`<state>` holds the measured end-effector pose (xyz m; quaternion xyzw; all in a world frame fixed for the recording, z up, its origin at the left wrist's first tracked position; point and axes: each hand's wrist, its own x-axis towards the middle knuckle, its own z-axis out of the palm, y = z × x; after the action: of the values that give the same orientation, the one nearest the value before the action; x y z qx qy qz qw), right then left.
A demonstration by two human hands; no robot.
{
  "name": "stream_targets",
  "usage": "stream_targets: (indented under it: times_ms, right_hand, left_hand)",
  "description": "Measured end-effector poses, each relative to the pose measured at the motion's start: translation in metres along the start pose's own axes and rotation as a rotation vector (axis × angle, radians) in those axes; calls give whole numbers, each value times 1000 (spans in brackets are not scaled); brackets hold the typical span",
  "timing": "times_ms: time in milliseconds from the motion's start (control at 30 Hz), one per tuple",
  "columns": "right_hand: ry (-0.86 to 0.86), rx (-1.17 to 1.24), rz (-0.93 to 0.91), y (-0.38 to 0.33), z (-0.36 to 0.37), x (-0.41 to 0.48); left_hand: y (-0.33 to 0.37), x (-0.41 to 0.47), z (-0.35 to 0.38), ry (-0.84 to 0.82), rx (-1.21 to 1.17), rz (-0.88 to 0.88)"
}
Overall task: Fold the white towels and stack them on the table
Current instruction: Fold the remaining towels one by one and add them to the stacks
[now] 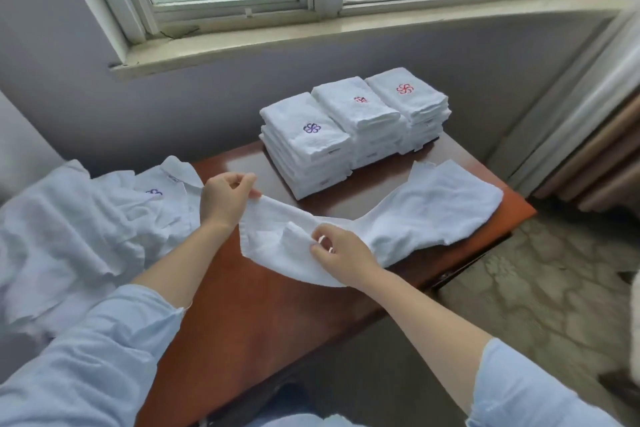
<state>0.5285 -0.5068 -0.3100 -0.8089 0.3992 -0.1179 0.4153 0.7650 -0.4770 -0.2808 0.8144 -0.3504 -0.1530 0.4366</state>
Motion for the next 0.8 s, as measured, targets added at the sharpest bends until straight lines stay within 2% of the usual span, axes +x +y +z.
stream_targets:
  times_ms: [67,200,267,367,433,467,567,633,800]
  right_hand:
    - [-75,-11,26,-1,17,-3]
    - [-255,136,144,-1,47,2]
    - [-419,148,194,-1,63,6]
    - [-592,56,241,3,83,10]
    - [-549,3,258,8,86,13]
    - [-488,-28,259,10,84,15]
    - [-256,-99,256,18,66,25]
    - [-134,-133,281,24,49,30]
    - [-100,-200,356,47,7,31]
  left_hand:
    - [-6,0,-9,2,2,-3]
    - [-32,0,-26,-60,150,-35]
    - [-53,-1,-33,-194,283,-82]
    - [-81,-8,-34,-566,582,-164]
    - [-90,-14,-29,-744,742,-194]
    - [-92,-17,-24,-774,767,-193]
    - [-86,-19,-1,-706,825,-112]
    - [-72,-19,17,-697,949,-95]
    - [-40,-23,63,-806,1071,-160]
